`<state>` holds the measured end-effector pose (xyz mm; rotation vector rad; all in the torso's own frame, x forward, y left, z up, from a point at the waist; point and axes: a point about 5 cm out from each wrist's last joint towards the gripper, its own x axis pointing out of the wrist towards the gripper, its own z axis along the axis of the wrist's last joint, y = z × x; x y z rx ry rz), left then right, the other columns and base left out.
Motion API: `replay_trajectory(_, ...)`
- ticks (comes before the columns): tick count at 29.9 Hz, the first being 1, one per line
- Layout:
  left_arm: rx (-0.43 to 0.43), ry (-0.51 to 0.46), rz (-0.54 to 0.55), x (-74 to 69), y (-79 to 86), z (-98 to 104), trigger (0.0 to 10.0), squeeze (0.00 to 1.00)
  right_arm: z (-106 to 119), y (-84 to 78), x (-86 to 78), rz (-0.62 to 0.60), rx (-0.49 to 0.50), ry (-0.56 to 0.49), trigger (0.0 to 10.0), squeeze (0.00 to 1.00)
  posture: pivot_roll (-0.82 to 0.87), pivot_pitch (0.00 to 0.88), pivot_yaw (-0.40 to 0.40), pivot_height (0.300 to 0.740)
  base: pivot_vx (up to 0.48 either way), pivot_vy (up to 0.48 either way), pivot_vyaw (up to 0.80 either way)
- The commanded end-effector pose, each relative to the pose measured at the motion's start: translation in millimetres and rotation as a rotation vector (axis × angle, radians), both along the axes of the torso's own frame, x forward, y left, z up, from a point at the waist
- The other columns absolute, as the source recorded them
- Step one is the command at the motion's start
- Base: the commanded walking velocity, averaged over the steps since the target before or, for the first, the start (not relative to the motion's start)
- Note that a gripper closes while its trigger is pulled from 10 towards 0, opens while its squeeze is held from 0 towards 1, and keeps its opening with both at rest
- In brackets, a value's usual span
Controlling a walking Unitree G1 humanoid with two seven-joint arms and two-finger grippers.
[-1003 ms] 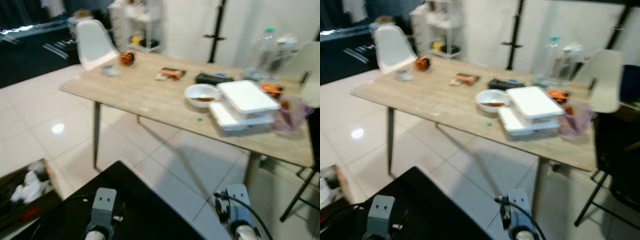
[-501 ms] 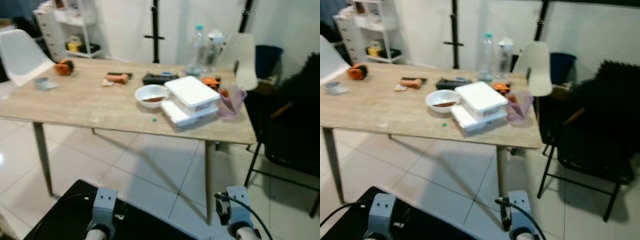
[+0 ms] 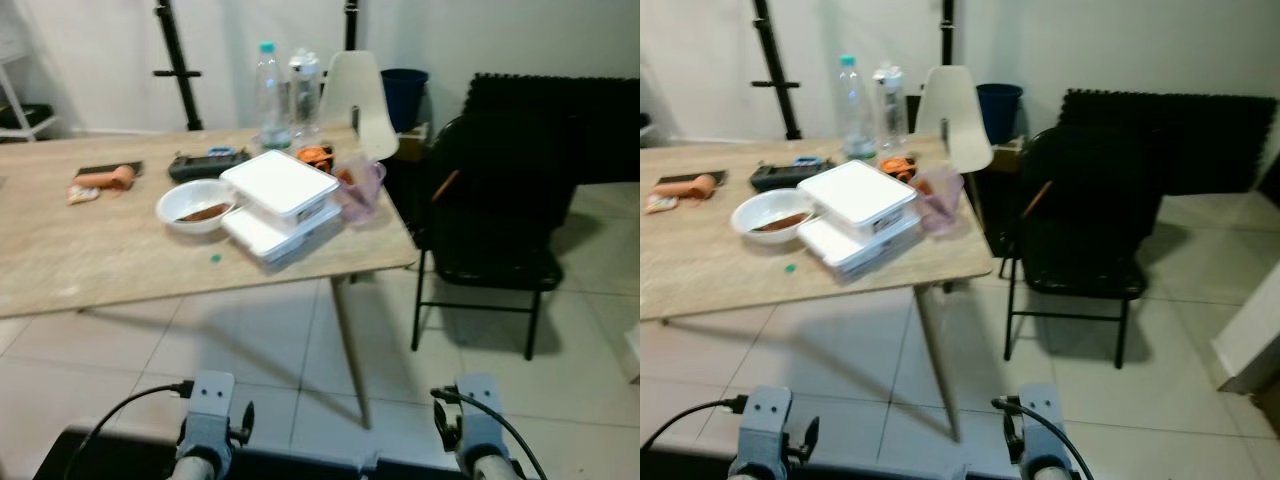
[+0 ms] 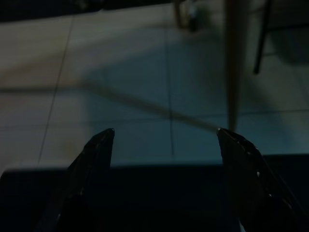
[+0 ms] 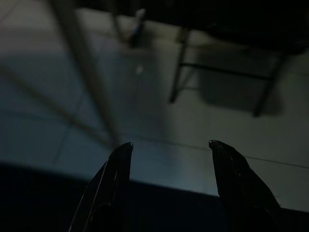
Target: Restocking fridge
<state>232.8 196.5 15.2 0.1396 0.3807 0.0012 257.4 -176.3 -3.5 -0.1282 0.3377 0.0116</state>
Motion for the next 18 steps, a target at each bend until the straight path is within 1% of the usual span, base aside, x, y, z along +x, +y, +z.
replay_trajectory(1, 0.001, 0.033, 0.02, -7.5, 2.3, -6.8, 10.0, 0.0, -4.9, 2.2, -4.8, -0.005, 0.011, 0.022, 10.0, 0.0, -0.06, 0.071, 0.017, 0.736, 0.0, 0.0, -0.43)
replay_trajectory(2, 0.001, 0.033, 0.02, -7.5, 2.3, -6.8, 10.0, 0.0, -4.9, 2.2, -4.8, -0.005, 0.011, 0.022, 10.0, 0.0, -0.06, 0.071, 0.017, 0.736, 0.0, 0.0, -0.43)
replay_trajectory(7, 0.021, 0.028, 0.045, -7.2, 6.0, -6.9, 10.0, 0.0, -3.5, 3.6, -3.6, -0.002, 0.012, 0.016, 10.0, 0.0, -0.06, 0.072, 0.019, 0.736, 0.0, 0.0, 0.0)
replay_trajectory(9, 0.037, 0.008, 0.075, -5.2, 11.1, -2.8, 10.0, 0.0, -0.3, 5.6, -1.2, 0.005, 0.015, 0.001, 10.0, 0.0, -0.06, 0.072, 0.019, 0.736, 0.0, 0.0, 0.0)
replay_trajectory(10, 0.037, 0.008, 0.075, -5.2, 11.1, -2.8, 10.0, 0.0, -0.3, 5.6, -1.2, 0.005, 0.015, 0.001, 10.0, 0.0, -0.06, 0.072, 0.019, 0.736, 0.0, 0.0, 0.0)
replay_trajectory(12, 0.057, -0.049, 0.067, -0.1, 11.6, 11.3, 10.0, 0.0, 7.1, 8.5, 4.0, 0.017, 0.022, -0.034, 10.0, 0.0, -0.06, 0.072, 0.019, 0.736, 0.0, 0.0, 0.0)
replay_trajectory(14, 0.057, -0.049, 0.067, -0.1, 11.6, 11.3, 10.0, 0.0, 7.1, 8.5, 4.0, 0.017, 0.022, -0.034, 10.0, 0.0, -0.06, 0.072, 0.019, 0.736, 0.0, 0.0, 0.0)
replay_trajectory(15, 0.065, -0.068, 0.058, 1.5, 10.9, 16.5, 10.0, 0.0, 9.6, 9.5, 5.7, 0.021, 0.023, -0.046, 10.0, 0.0, -0.06, 0.072, 0.019, 0.736, 0.0, 0.0, 0.0)
replay_trajectory(16, 0.08, -0.139, 0.026, 6.0, 7.3, 35.2, 10.0, 0.0, 20.3, 14.7, 12.7, 0.045, 0.026, -0.092, 10.0, 0.0, -0.06, 0.076, 0.019, 0.736, 0.0, 0.0, 0.0)
replay_trajectory(17, 0.089, -0.188, 0.004, 7.8, 4.4, 48.5, 10.0, 0.0, 28.1, 18.3, 17.2, 0.062, 0.028, -0.125, 10.0, 0.0, -0.06, 0.08, 0.019, 0.736, 0.0, 0.0, 0.0)
replay_trajectory(18, 0.089, -0.188, 0.004, 7.8, 4.4, 48.5, 10.0, 0.0, 28.1, 18.3, 17.2, 0.062, 0.028, -0.125, 10.0, 0.0, -0.06, 0.08, 0.019, 0.736, 0.0, 0.0, 0.0)
